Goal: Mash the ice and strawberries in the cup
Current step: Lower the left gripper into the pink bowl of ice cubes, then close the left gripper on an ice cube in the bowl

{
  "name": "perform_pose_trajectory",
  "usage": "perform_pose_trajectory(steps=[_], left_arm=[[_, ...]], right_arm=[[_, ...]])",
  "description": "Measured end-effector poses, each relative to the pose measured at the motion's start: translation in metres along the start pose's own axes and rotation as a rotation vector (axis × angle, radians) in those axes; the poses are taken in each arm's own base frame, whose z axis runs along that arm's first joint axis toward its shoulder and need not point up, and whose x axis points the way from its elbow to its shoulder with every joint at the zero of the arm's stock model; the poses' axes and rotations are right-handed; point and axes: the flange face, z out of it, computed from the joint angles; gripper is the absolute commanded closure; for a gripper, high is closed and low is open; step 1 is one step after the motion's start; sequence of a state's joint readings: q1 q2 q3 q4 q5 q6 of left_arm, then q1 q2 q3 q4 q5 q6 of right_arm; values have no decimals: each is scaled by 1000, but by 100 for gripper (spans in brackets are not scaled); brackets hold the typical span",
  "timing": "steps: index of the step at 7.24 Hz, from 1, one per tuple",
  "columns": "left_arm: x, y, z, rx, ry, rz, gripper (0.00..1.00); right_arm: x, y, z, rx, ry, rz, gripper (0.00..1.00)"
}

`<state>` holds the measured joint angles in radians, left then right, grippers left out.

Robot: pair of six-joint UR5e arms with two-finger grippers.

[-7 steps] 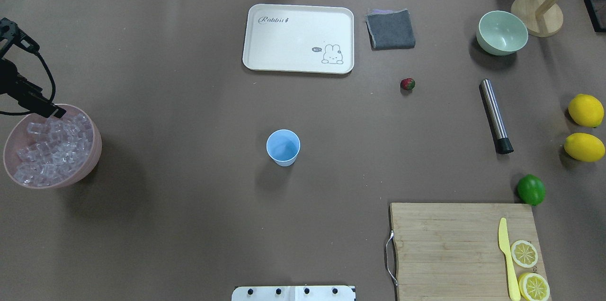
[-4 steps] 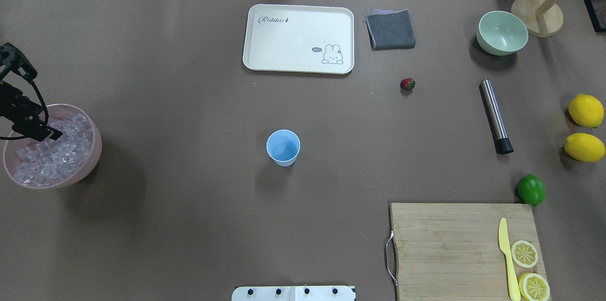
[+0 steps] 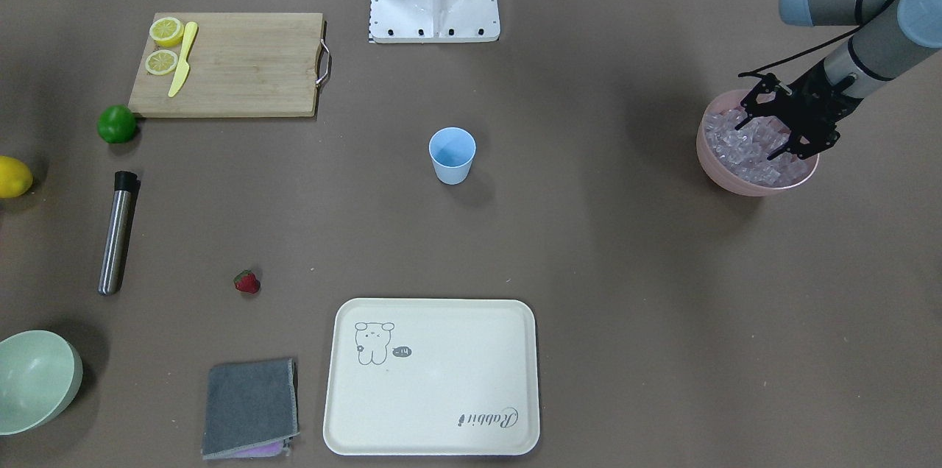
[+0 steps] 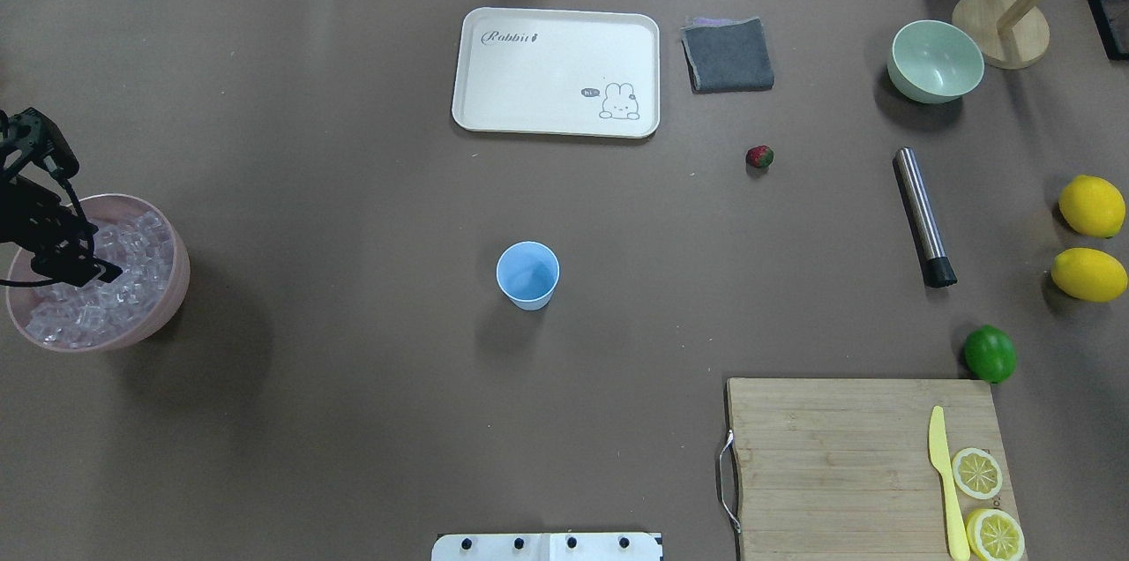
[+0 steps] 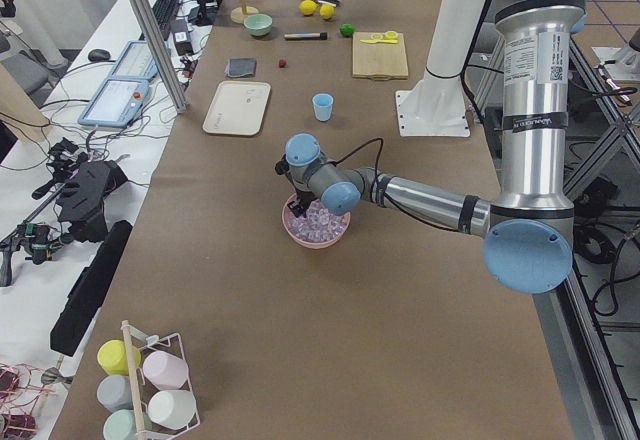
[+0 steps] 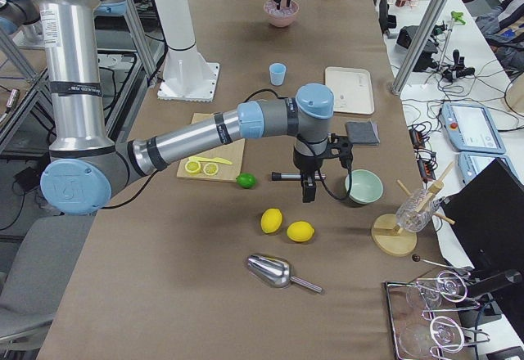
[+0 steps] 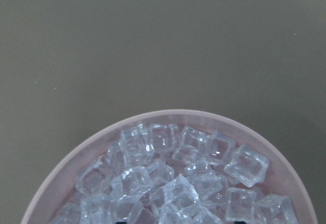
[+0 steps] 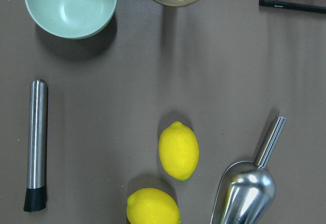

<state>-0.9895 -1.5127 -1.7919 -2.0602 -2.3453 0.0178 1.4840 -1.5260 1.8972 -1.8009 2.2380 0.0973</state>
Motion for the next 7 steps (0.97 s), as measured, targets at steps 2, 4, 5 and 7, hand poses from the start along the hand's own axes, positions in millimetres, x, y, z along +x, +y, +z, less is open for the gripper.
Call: perform_pose_trajectory(steps=[2, 4, 5, 7], left_arm=[[3, 9, 5, -6, 7, 7, 31], [6, 20, 12, -16, 15, 15, 31], [8, 21, 15, -22, 21, 18, 33], [11, 22, 20, -29, 26, 23, 52]], right_arm=[[1, 4, -1, 2, 0, 11, 0], [0, 4, -3, 6, 0, 12, 0], [0, 4, -4, 7, 0, 12, 0], [-1, 4, -5, 9, 1, 11, 0]])
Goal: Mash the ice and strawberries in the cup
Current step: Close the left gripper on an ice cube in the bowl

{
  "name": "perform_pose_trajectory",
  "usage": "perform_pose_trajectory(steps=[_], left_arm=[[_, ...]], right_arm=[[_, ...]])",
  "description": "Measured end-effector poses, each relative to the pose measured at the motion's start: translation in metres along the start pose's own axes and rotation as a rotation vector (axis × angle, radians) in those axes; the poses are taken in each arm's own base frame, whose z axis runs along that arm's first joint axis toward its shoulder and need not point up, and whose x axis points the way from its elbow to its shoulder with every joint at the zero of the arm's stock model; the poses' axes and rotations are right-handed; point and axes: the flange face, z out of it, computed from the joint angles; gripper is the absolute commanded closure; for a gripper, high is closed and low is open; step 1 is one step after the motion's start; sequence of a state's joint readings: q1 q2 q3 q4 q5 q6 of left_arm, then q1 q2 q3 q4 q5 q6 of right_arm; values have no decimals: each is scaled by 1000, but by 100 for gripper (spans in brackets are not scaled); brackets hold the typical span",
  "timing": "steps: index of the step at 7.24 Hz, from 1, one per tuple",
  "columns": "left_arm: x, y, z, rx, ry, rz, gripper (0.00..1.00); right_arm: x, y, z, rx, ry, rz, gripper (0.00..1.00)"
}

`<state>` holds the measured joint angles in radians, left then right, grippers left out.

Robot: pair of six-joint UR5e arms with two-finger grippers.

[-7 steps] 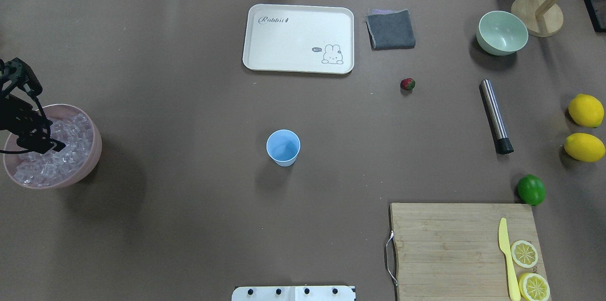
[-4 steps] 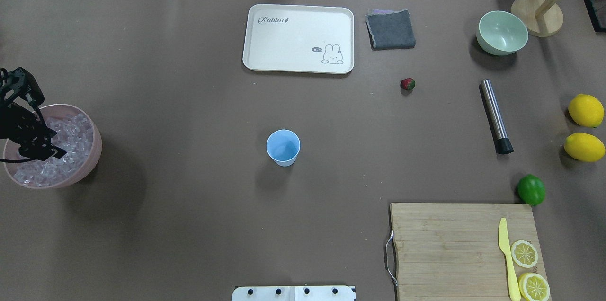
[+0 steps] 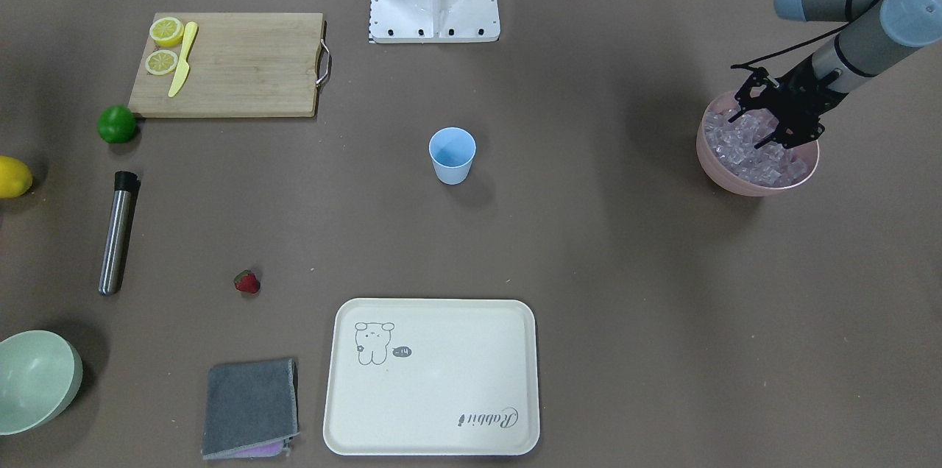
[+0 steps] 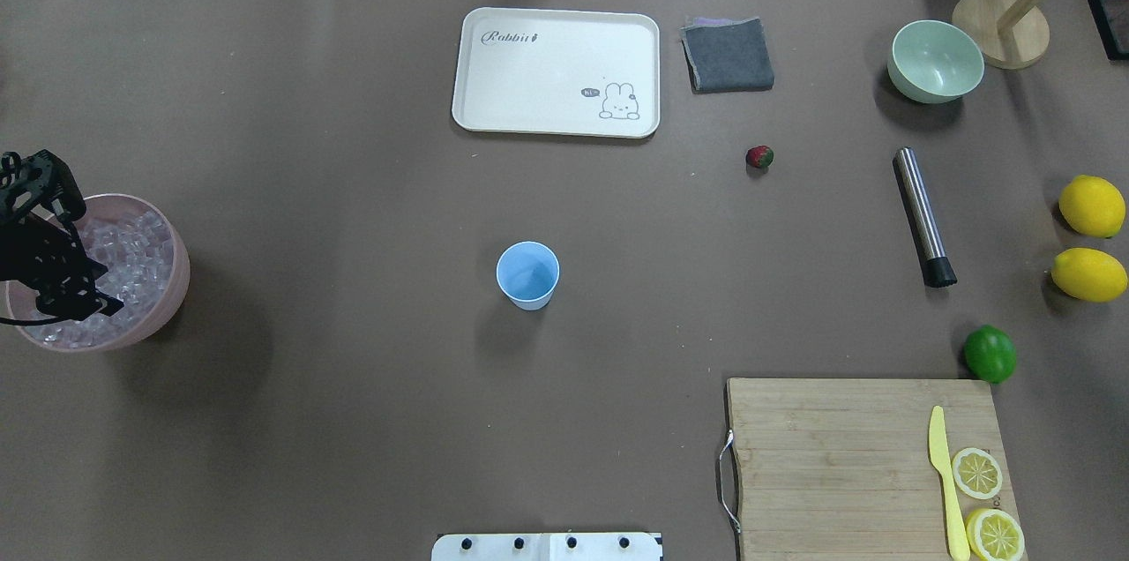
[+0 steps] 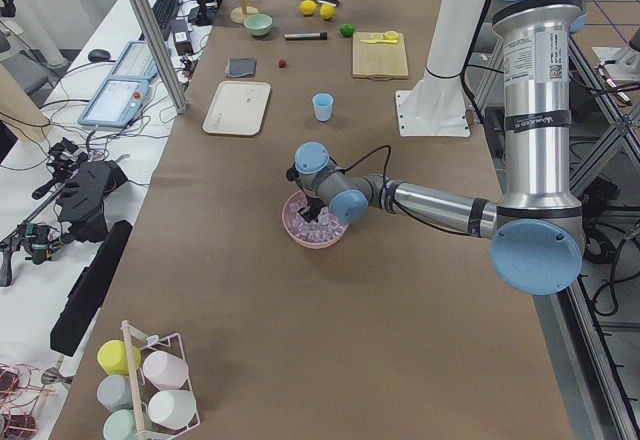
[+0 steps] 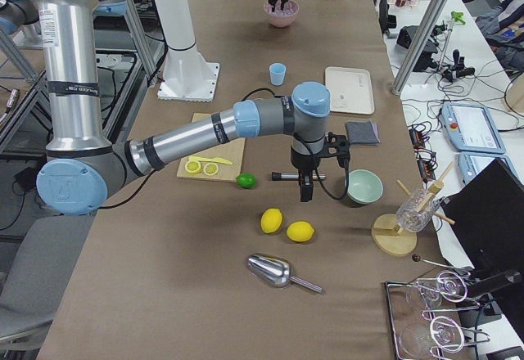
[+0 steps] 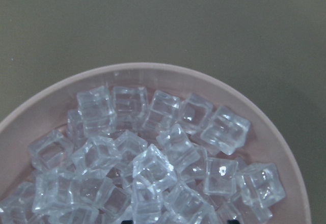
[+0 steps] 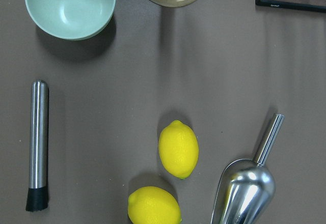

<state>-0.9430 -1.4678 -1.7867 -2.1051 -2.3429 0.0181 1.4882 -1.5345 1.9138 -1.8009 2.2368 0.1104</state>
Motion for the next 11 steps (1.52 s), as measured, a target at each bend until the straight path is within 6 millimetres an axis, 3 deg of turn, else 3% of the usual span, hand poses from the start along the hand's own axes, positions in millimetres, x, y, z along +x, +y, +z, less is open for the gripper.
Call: perform_pose_trajectory(steps=[2, 3, 5, 6, 7, 8, 11], left_arm=[[0, 1, 2, -3, 2, -1, 48], [-1, 1, 3, -7, 3, -3, 38], [-3, 2, 5, -10, 1, -6, 40], [-4, 2, 6, -12, -2, -8, 51], [-4, 3, 6, -14, -4, -9, 79], [-4, 3, 7, -14, -5, -9, 100], [-2, -2, 5, -8, -1, -4, 100]], right_arm=[[1, 0, -1, 1, 0, 3, 0], [2, 0, -1, 2, 1, 4, 0], [2, 1, -1, 2, 1, 5, 0], [2, 1, -1, 2, 0, 5, 0], [2, 1, -1, 2, 0, 6, 0], [2, 1, -1, 2, -1, 6, 0], [3, 1, -2, 4, -1, 11, 0]])
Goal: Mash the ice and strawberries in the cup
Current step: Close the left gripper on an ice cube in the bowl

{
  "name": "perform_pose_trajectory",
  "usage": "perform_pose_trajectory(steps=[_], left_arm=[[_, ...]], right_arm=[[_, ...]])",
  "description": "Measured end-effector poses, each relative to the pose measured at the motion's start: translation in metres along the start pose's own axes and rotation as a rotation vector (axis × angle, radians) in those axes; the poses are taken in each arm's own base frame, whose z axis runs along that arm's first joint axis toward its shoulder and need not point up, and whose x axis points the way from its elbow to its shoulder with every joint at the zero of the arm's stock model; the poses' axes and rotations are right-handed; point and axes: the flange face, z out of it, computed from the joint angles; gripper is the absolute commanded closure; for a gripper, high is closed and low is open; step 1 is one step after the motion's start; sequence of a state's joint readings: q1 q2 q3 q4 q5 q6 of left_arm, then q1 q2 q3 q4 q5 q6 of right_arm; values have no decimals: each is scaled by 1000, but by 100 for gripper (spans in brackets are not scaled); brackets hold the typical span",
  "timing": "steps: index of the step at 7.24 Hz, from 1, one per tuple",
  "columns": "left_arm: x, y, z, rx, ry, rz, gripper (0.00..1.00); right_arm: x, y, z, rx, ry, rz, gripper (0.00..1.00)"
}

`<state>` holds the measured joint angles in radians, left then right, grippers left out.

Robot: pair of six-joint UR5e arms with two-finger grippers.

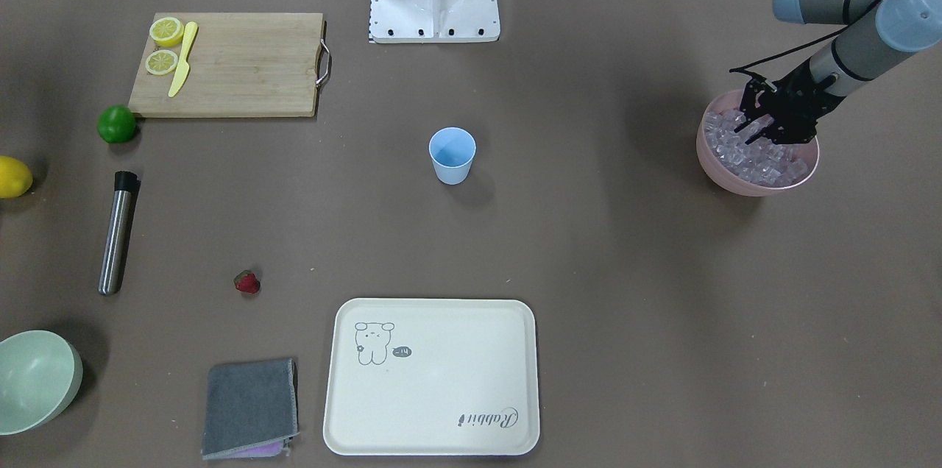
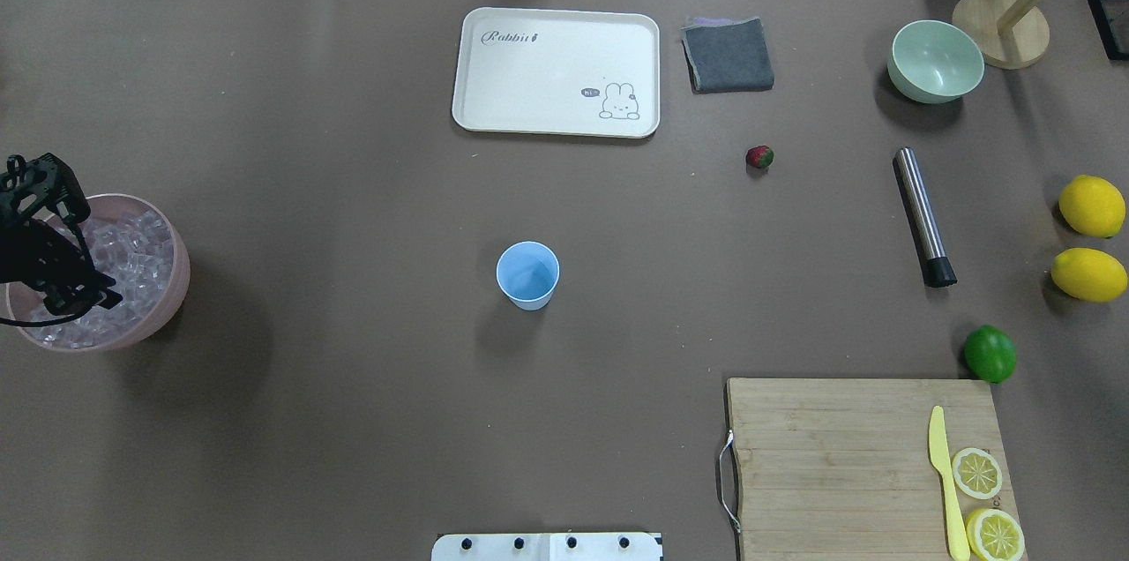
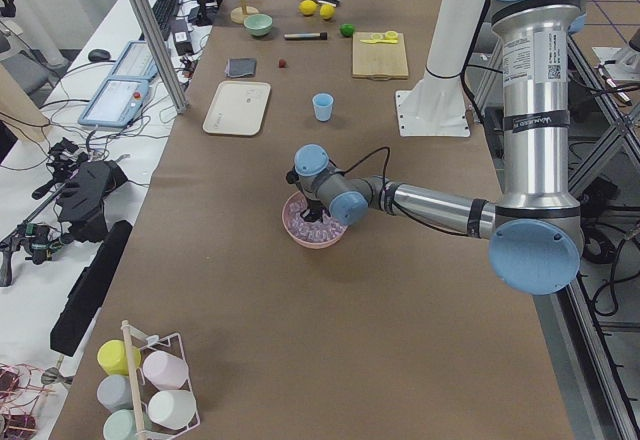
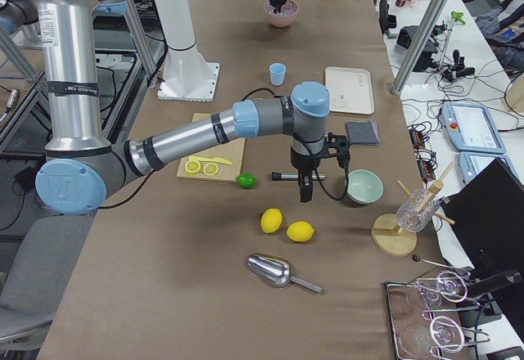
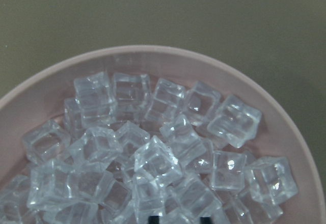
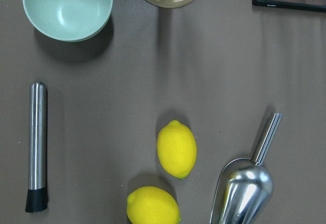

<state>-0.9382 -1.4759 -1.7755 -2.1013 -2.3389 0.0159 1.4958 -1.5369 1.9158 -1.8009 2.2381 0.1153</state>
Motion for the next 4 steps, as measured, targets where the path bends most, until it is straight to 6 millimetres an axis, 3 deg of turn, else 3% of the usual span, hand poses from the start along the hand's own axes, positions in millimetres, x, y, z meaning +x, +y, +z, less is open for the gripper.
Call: perform_pose_trajectory(steps=[4], left_arm=[[-2, -15, -11, 27, 31, -2, 100]], right_arm=[[1, 2, -2, 2, -2, 18, 0]])
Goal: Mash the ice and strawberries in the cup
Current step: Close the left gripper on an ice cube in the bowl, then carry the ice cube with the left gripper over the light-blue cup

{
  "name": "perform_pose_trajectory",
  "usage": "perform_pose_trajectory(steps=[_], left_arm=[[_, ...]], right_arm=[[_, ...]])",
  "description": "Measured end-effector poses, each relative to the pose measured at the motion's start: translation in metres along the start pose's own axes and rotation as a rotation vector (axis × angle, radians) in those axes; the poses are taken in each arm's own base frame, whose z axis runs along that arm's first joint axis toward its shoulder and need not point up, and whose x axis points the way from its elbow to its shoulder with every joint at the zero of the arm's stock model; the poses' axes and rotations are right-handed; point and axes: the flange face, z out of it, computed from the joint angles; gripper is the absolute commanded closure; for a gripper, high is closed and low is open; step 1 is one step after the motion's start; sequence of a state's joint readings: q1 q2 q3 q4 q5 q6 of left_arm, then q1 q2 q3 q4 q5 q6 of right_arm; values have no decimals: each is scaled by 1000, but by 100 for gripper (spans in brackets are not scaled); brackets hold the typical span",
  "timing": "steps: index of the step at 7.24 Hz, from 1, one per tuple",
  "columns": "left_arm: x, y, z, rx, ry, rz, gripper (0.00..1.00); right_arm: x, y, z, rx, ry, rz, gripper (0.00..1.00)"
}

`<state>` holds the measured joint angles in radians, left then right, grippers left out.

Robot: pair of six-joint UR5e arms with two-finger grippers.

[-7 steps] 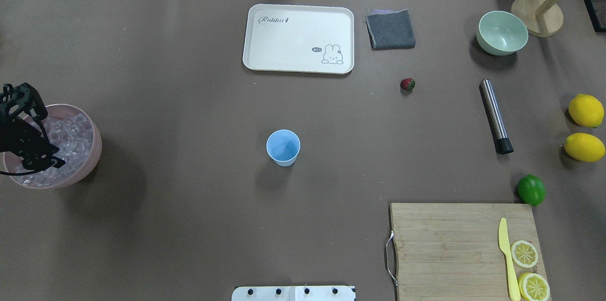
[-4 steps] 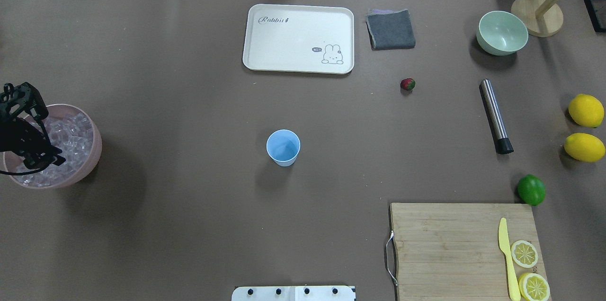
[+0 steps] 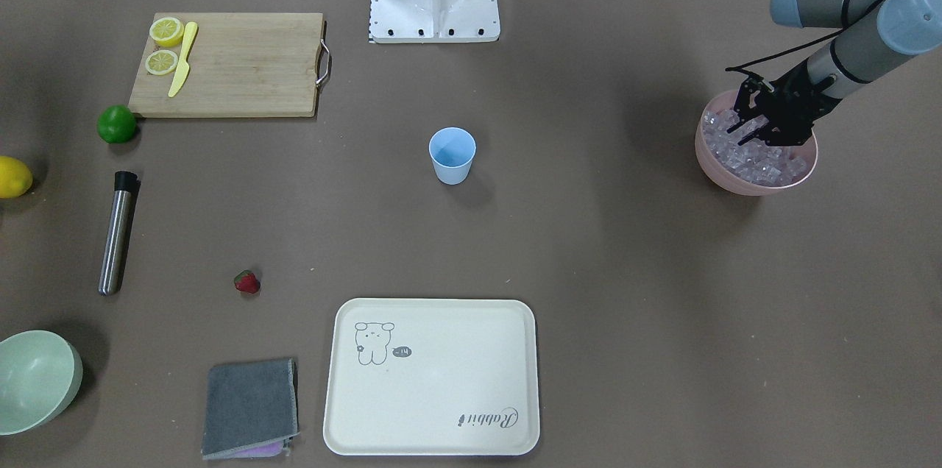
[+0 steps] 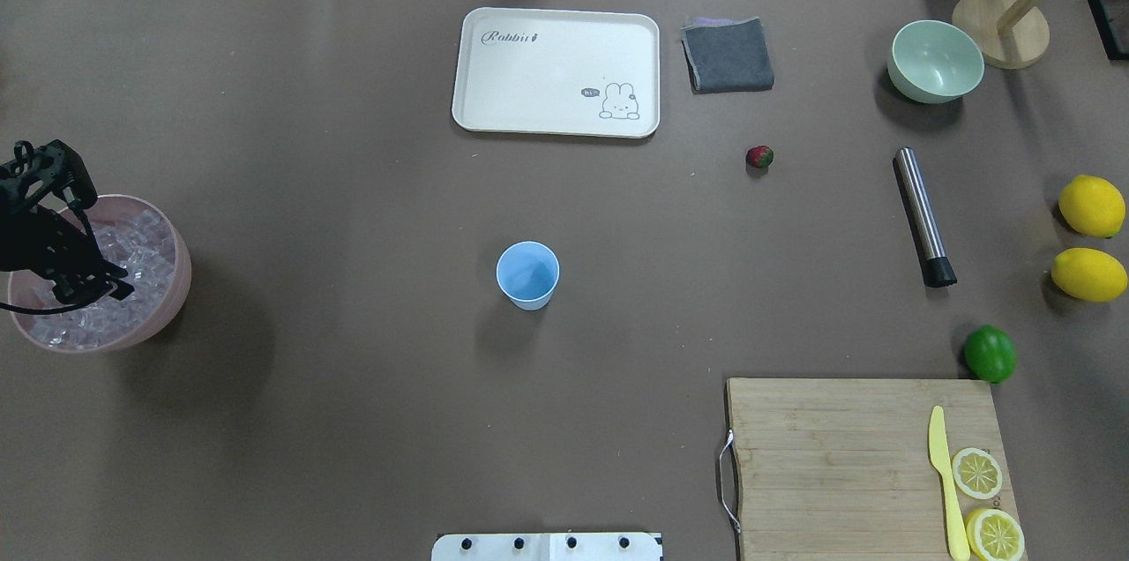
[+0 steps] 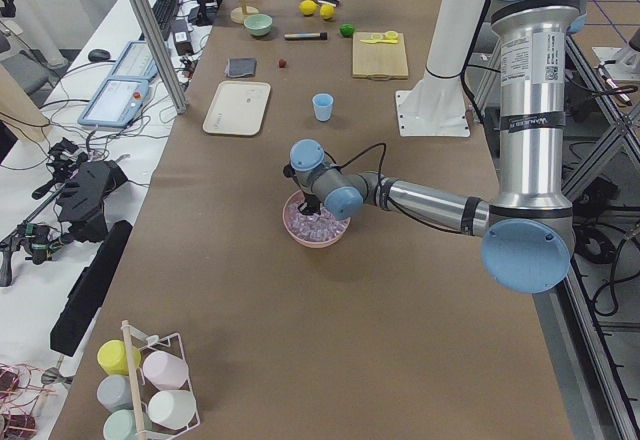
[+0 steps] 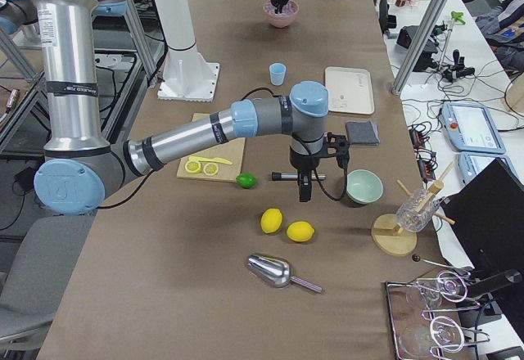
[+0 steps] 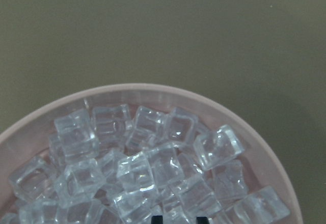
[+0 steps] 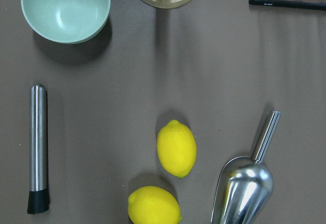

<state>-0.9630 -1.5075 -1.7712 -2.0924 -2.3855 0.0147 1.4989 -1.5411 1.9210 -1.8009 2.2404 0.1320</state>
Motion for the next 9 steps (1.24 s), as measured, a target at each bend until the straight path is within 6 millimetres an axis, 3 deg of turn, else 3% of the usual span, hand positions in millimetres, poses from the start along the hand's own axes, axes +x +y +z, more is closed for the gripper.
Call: perform_pose_trajectory(steps=[2, 4, 7, 9], left_arm=[[-13, -11, -19, 31, -24, -20, 100], [-19, -40, -40, 68, -36, -22, 100], [-10, -110, -70, 118, -13, -5, 100], [12, -173, -87, 140, 2, -25, 100]], right_arm=[[-1, -1, 0, 0, -5, 6, 0], [-2, -1, 0, -1, -18, 6, 0], [-3, -1, 1, -6, -30, 9, 0], [-1, -1, 3, -10, -32, 12, 0]])
